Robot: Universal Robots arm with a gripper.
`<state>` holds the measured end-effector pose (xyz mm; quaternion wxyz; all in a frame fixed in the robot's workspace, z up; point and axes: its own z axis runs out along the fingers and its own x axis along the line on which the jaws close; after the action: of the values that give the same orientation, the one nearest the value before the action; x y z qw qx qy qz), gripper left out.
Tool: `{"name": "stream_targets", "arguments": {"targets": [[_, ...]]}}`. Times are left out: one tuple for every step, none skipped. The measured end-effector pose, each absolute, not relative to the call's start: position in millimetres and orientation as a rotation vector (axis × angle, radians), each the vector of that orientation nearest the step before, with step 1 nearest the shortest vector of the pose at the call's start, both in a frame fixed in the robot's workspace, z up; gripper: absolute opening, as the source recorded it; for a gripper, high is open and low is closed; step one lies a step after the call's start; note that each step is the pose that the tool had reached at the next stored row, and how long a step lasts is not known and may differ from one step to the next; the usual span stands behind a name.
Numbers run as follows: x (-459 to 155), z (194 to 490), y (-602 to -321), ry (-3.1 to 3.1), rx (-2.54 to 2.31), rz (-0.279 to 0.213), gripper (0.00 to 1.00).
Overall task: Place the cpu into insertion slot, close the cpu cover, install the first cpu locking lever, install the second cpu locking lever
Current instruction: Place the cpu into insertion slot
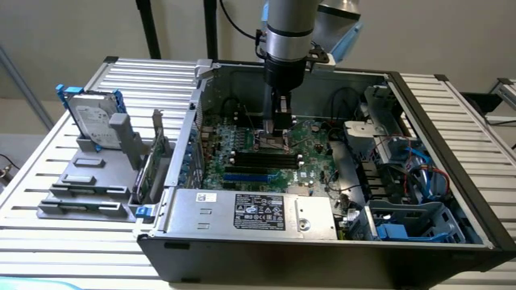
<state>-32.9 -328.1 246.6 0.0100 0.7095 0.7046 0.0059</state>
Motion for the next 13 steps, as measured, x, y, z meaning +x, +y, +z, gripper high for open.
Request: {"name": "stream_targets", "arguments": {"targets": [[-33.2,245.5,-328.1,2.201,2.216,0.021,0.55],[-33.5,244.5,-328.1,2.202,2.217,0.024,0.55],[-33.7,243.4,-328.0,2.203,2.218,0.026,0.55],[-33.9,242.2,-328.0,2.204,2.219,0.028,0.55],[-34.0,241.0,-328.0,2.204,2.220,0.030,0.55],[-34.0,239.8,-328.0,2.205,2.220,0.031,0.55],[-34.1,238.6,-327.9,2.206,2.221,0.033,0.55],[-34.1,237.5,-327.8,2.206,2.222,0.033,0.55],[-34.2,236.7,-327.5,2.206,2.222,0.034,0.55],[-34.3,235.9,-327.2,2.206,2.222,0.035,0.55],[-34.4,235.3,-326.7,2.206,2.222,0.035,0.55],[-34.5,234.6,-326.2,2.207,2.222,0.035,0.55],[-34.6,233.9,-325.7,2.207,2.223,0.036,0.55]]}}
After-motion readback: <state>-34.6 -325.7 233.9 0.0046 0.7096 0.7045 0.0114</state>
